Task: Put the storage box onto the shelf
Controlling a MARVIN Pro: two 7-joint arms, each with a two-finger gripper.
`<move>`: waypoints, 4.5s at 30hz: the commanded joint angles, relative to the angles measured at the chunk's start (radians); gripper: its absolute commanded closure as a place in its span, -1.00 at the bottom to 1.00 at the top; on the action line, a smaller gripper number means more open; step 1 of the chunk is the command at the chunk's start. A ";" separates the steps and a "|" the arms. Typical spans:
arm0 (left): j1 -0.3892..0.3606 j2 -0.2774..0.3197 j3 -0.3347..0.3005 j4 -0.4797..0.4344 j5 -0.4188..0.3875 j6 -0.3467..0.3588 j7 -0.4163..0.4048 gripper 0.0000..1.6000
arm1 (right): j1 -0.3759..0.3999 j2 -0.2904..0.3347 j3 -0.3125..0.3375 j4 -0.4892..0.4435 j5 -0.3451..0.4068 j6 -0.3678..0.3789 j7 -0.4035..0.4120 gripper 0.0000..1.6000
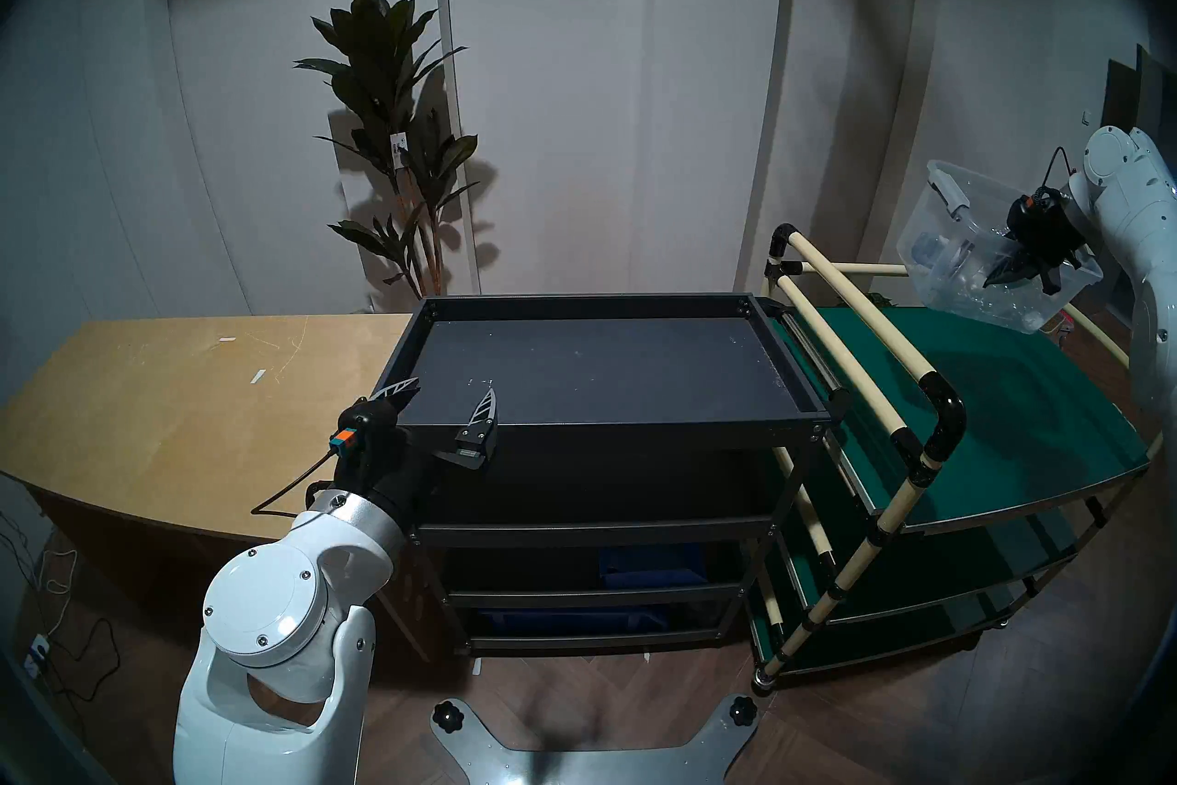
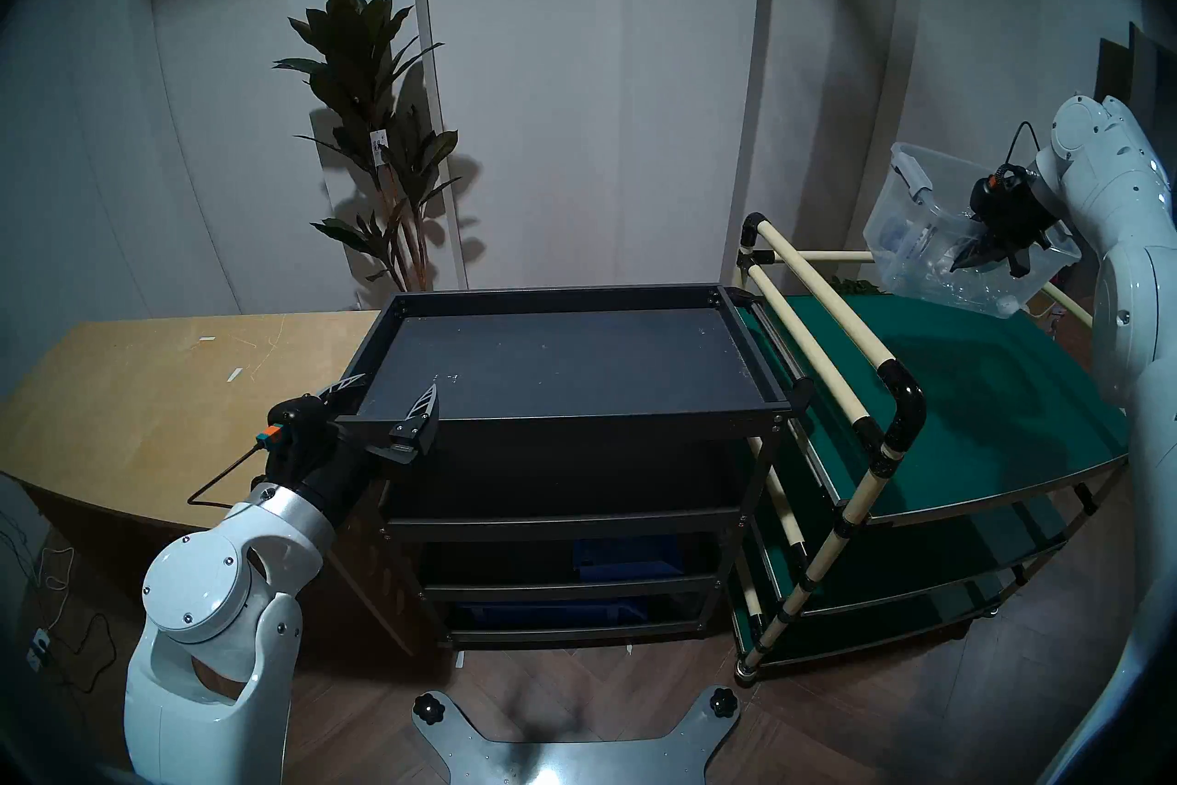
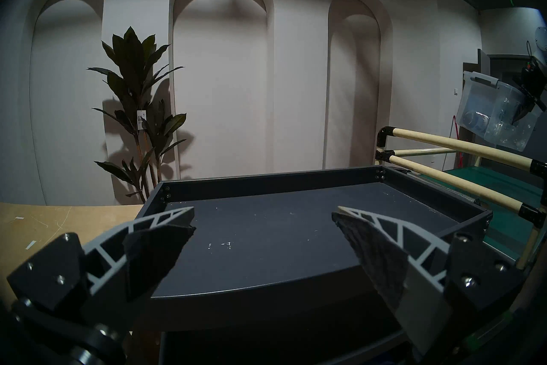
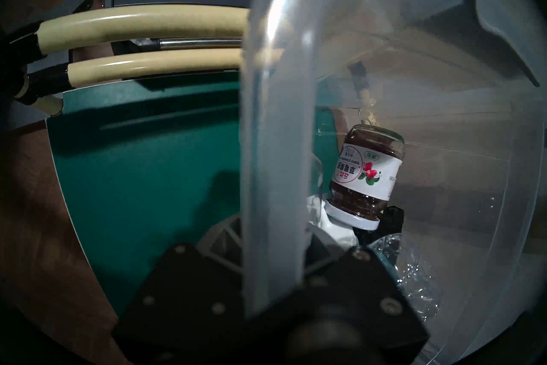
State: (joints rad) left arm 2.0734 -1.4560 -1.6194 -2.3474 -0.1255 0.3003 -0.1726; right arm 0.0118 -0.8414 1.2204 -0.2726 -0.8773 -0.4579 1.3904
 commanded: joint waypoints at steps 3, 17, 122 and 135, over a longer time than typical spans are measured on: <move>-0.005 0.001 0.000 -0.019 0.000 -0.004 -0.001 -1.00 | 0.106 -0.099 -0.015 -0.009 0.016 -0.035 0.086 1.00; -0.005 0.000 0.000 -0.018 0.000 -0.004 -0.001 -1.00 | 0.168 -0.202 -0.066 0.037 0.020 -0.096 0.032 1.00; -0.014 0.000 0.000 0.016 -0.003 -0.004 -0.001 -1.00 | 0.141 -0.662 0.100 0.150 0.119 -0.099 -0.204 1.00; -0.016 0.000 0.001 0.019 -0.003 -0.005 -0.001 -1.00 | 0.150 -0.684 0.138 0.150 0.128 -0.034 -0.190 1.00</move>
State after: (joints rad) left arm 2.0652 -1.4561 -1.6194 -2.3127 -0.1279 0.3003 -0.1726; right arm 0.0980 -1.5112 1.3344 -0.0805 -0.7752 -0.5125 1.2122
